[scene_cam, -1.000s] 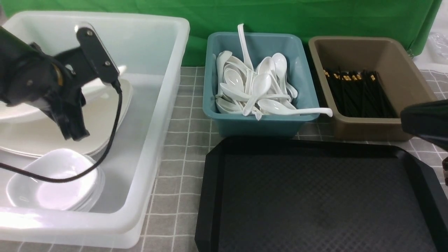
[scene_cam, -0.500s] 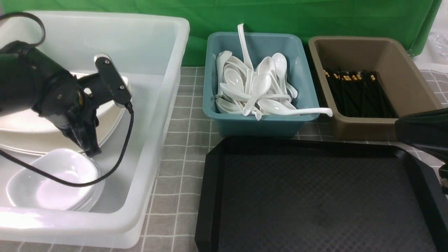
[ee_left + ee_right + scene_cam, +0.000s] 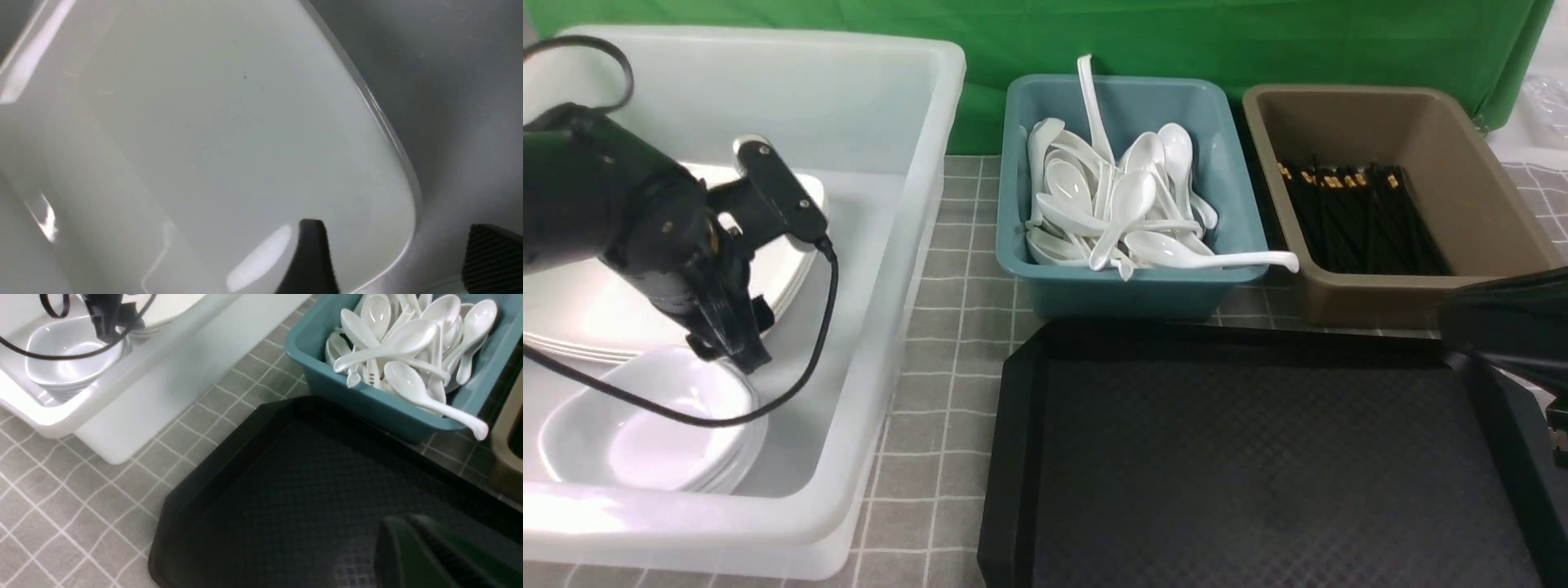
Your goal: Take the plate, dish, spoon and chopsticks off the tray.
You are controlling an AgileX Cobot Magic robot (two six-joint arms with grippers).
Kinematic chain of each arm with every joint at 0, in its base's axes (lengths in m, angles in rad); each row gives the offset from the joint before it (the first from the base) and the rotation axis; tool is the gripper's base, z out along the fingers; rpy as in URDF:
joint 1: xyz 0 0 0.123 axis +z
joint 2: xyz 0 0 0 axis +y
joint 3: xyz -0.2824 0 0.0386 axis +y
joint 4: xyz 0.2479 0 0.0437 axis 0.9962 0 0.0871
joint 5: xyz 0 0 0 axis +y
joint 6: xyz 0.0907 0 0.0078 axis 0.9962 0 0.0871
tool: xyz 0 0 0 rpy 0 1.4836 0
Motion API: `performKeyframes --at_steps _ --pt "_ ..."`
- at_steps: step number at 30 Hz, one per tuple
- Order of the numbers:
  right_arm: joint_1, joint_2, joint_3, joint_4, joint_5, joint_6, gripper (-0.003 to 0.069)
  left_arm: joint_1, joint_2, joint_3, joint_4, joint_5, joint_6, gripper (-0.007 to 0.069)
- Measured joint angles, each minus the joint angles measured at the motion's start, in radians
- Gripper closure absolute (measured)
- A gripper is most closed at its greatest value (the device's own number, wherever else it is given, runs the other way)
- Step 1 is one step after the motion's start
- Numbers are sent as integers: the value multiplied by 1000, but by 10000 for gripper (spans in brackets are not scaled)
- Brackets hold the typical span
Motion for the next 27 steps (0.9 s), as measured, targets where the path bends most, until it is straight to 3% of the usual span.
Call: performKeyframes --at_steps 3,6,7,10,13,15,19,27 --pt "0 0 0 2 0 0 628 -1 -99 0 -109 -7 -16 78" --pt "0 0 0 2 3 0 628 -14 -220 0 -240 -40 -23 82" --pt "0 0 0 2 9 0 628 -33 -332 0 -349 -62 -40 131" --pt "0 0 0 2 24 0 625 -68 -470 1 -467 -75 -46 255" --pt "0 0 0 1 42 0 624 -110 -649 50 -587 -90 -5 484" --pt "0 0 0 1 45 0 623 -139 -766 126 -655 -128 48 575" --pt "0 0 0 -1 45 0 622 -183 -971 325 -733 -291 112 615" --pt "0 0 0 -2 44 2 615 -192 -1196 575 -758 -596 117 615"
